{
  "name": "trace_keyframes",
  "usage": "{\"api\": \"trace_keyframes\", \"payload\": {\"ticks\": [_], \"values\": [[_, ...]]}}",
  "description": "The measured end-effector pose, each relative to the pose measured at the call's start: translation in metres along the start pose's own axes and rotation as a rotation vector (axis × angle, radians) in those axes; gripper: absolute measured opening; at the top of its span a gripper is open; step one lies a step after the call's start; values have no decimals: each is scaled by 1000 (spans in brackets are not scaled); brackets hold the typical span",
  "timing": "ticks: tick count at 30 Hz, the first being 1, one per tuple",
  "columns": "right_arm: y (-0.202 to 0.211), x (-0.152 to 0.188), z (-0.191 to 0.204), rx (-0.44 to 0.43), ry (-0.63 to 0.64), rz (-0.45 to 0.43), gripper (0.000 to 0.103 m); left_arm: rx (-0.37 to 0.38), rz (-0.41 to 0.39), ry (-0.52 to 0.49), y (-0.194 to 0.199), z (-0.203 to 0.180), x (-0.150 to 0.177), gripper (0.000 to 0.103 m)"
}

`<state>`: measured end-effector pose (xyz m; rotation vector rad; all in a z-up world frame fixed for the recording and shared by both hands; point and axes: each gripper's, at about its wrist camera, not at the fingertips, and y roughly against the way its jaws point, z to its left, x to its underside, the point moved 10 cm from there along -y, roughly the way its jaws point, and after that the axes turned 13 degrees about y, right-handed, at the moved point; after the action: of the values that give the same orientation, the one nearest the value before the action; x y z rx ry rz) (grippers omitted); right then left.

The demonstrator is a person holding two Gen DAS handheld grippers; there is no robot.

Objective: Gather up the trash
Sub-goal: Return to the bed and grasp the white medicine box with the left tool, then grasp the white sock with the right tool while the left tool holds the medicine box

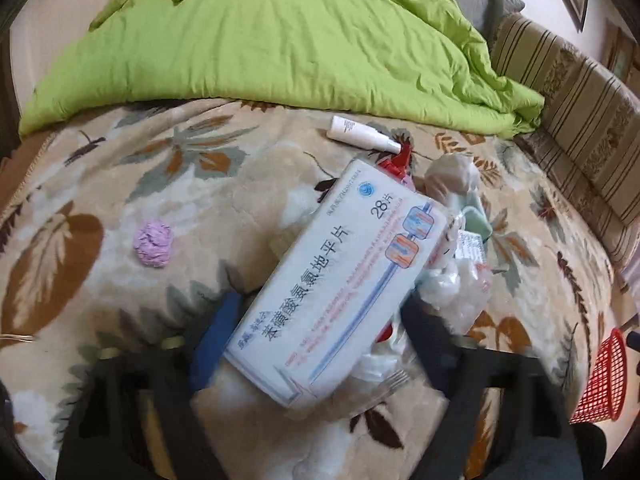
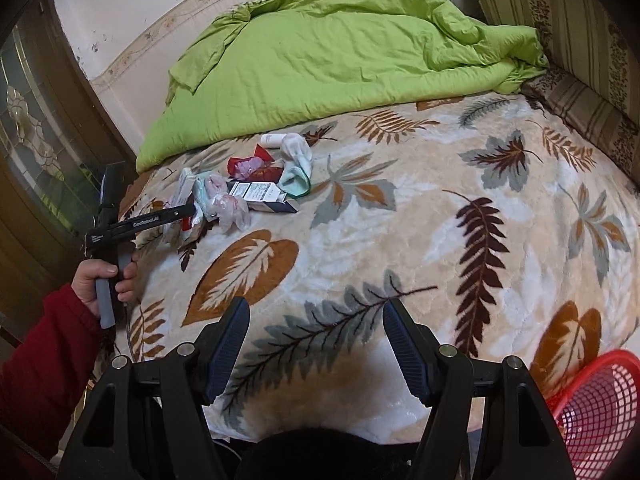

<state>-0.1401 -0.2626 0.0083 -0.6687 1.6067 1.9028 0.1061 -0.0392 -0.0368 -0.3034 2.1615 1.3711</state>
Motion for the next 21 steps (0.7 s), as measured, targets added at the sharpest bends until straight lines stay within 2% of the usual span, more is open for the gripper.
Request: {"api": "trace_keyframes", "payload": {"ticks": [2, 7, 12, 16, 21], "values": [[-8, -7, 3, -20, 8, 4, 74, 3, -15, 16, 1, 0, 0, 59], [-33, -42, 11, -65, 22, -15, 74, -63, -101, 39, 25, -5, 0, 37], [-84, -97, 14, -62, 50, -37, 74, -7, -144, 57, 53, -20, 9, 37], [-147, -136, 5, -51, 24, -15, 74, 27, -116, 97, 61, -23, 26, 37], [-217, -158, -13, -34, -21, 50, 74, 38, -76, 103, 64, -23, 47, 37]]}}
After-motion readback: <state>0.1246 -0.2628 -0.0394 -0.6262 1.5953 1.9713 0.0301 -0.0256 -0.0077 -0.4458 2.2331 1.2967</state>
